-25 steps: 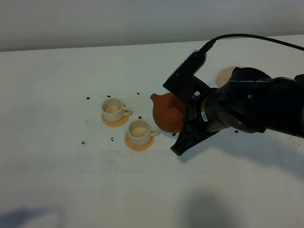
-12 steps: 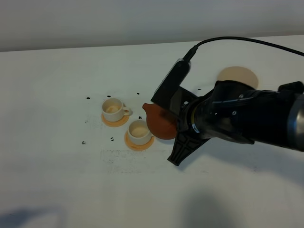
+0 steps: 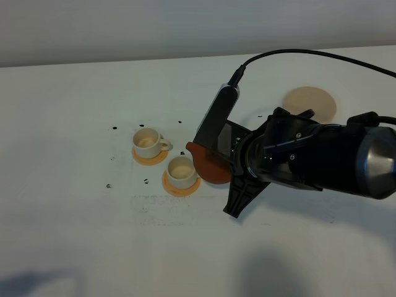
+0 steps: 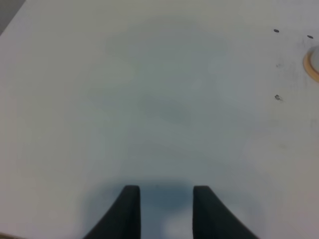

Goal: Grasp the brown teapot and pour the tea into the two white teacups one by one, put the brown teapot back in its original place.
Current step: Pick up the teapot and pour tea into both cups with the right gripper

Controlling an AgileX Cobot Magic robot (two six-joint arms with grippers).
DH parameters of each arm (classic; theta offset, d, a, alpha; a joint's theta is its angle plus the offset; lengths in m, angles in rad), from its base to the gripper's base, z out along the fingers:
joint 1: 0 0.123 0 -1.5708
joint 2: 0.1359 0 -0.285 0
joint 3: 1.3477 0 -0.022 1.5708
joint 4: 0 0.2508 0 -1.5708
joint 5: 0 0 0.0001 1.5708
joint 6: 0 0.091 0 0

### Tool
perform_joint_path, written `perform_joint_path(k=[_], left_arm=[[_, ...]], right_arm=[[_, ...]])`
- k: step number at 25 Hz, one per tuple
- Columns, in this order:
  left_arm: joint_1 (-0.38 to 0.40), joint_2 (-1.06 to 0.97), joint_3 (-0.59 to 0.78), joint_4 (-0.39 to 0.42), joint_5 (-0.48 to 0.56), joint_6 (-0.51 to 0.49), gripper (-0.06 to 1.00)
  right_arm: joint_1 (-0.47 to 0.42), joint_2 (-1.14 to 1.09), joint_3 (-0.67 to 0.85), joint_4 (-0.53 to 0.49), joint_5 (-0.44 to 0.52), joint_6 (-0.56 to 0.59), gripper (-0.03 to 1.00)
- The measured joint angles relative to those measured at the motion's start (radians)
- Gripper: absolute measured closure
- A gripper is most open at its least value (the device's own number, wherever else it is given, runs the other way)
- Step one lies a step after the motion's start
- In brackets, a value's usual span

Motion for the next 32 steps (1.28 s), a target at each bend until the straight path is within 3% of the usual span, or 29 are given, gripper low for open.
perform_joint_path(k=[22,32], left_arm=[[0.0,0.0,0.0,0.0,0.0,0.0,0.69],[0.0,0.0,0.0,0.0,0.0,0.0,0.69]], right_arm=[[0.031,0.023,0.044,-0.154,-0.005,0.05,0.87],[0.04,0.041,0.049,-0.269,-0.014,0.15,0.87]])
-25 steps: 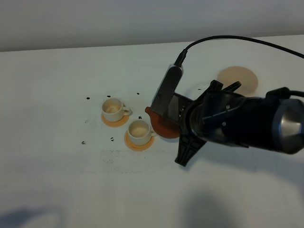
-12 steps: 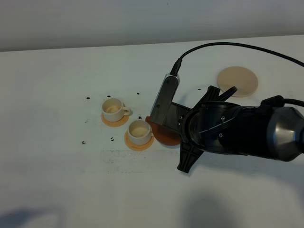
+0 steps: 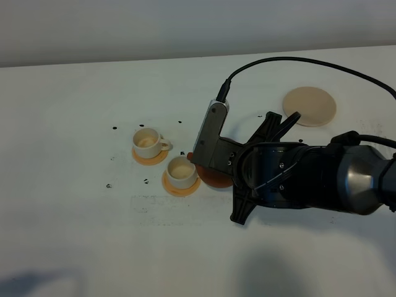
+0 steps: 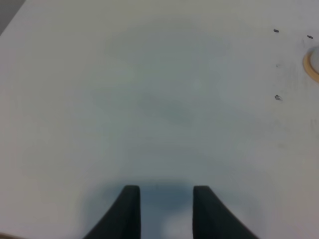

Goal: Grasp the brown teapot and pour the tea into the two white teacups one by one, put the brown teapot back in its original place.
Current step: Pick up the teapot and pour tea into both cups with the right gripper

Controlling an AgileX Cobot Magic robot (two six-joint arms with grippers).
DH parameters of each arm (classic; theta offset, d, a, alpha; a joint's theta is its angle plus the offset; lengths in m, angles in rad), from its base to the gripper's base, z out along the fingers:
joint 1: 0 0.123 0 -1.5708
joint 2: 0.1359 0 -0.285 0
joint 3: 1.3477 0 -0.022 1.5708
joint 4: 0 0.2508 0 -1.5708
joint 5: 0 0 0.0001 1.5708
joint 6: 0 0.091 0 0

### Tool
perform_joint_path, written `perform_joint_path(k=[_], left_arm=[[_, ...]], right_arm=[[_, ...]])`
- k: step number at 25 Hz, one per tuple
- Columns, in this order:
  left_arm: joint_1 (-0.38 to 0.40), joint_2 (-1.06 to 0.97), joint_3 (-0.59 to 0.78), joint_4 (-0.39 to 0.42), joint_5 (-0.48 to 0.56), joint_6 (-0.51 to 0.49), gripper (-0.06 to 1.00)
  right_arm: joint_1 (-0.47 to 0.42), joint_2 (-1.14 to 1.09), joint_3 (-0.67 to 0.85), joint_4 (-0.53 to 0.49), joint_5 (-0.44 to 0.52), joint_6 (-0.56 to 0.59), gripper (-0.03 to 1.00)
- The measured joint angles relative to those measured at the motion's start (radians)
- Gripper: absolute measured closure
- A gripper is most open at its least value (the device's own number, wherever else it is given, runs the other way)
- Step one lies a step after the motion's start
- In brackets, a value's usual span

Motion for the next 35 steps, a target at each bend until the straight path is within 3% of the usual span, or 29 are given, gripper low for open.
perform_joint_path(k=[25,35], left_arm=[[0.0,0.0,0.0,0.0,0.0,0.0,0.69],[0.0,0.0,0.0,0.0,0.0,0.0,0.69]], right_arm=[[0.0,0.031,-0.02,-0.104,0.036,0.052,0.87],[0.009,0.03,-0.02,-0.113,0.043,-0.014,0.87]])
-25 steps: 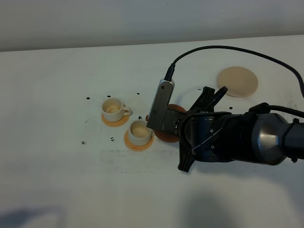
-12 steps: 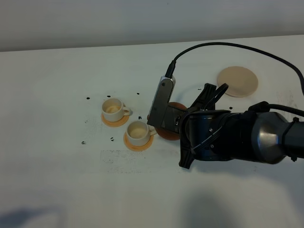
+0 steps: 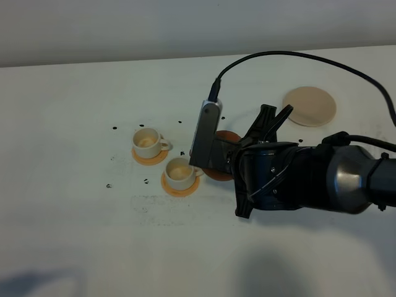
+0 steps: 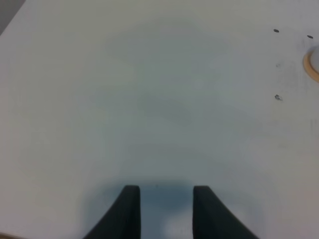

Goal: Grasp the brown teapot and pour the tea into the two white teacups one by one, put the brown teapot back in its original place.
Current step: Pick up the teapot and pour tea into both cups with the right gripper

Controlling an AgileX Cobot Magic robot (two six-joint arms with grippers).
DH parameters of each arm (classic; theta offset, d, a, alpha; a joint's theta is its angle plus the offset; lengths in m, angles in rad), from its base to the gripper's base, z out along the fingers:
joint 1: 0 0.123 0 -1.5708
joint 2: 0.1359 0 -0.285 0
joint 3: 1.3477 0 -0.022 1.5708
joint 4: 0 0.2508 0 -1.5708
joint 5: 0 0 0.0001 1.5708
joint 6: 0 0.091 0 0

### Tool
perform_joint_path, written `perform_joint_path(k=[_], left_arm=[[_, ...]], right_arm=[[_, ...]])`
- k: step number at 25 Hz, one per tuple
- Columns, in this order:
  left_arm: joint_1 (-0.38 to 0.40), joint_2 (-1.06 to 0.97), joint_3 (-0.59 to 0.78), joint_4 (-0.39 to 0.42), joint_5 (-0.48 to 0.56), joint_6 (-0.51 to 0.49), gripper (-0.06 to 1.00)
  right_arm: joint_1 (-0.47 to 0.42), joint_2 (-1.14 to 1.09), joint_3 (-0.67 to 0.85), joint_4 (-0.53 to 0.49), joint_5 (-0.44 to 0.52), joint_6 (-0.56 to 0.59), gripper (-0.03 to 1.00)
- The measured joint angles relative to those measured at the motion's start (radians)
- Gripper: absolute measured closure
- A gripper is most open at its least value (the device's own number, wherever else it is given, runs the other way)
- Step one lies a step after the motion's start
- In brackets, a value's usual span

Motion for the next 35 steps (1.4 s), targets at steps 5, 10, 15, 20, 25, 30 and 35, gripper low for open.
perform_joint_path(k=[5,10,15,20,25,30,35], left_arm=[[0.0,0.0,0.0,0.0,0.0,0.0,0.69],[0.0,0.0,0.0,0.0,0.0,0.0,0.69],[0.0,0.0,0.0,0.0,0.0,0.0,0.69],[0.0,0.0,0.0,0.0,0.0,0.0,0.69],[0.0,0.0,0.0,0.0,0.0,0.0,0.69],[0.0,0.0,0.0,0.0,0.0,0.0,0.69],[0.0,0.0,0.0,0.0,0.0,0.0,0.69]], right_arm=[[0.013,-0.003,0.0,-0.001,0.0,-0.034,0.87],[0.013,-0.003,0.0,-0.002,0.01,-0.063,0.87],[0.013,-0.006,0.0,-0.017,0.022,-0.069,0.87],[0.013,-0.026,-0.001,-0.037,0.04,-0.07,0.87],[0.013,-0.028,-0.001,-0.04,0.041,-0.081,0.87],[0.013,-0.029,-0.001,-0.046,0.042,-0.106,0.87],[0.013,-0.029,-0.001,-0.054,0.041,-0.114,0.87]])
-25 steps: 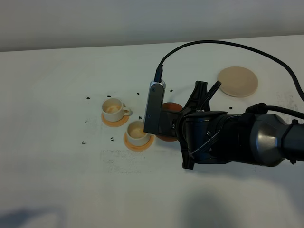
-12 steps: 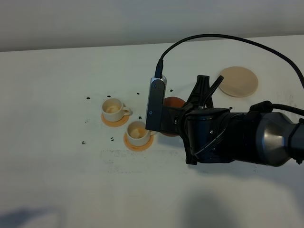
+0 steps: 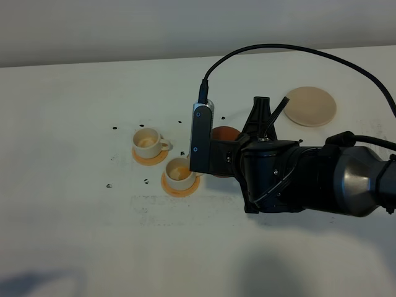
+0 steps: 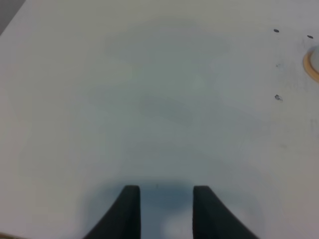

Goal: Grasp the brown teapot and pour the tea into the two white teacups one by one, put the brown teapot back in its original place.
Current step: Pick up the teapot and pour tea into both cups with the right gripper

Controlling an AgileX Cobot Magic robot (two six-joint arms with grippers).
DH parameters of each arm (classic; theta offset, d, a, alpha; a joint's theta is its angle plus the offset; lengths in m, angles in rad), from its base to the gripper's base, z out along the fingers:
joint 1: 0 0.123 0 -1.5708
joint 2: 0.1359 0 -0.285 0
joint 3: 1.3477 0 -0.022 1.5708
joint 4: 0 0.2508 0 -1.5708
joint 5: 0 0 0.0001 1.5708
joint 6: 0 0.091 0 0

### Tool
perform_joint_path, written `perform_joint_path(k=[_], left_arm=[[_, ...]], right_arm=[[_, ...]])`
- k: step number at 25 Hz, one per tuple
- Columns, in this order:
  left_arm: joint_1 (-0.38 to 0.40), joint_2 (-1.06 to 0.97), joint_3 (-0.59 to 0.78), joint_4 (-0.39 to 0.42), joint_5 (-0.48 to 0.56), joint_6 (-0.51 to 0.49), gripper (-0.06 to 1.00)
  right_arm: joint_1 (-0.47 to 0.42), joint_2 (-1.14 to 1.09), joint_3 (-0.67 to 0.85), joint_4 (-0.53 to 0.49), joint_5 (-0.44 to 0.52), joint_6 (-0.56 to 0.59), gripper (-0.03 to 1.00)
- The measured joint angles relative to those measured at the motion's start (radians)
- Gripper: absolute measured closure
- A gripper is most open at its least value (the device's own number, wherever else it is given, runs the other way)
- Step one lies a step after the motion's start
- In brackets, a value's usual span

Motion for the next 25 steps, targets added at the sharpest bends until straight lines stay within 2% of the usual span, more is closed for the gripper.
perform_joint_path(k=[25], left_arm=[[0.0,0.0,0.0,0.0,0.0,-0.001,0.69]], right_arm=[[0.008,-0.001,-0.019,-0.044,-0.007,-0.087,0.87]])
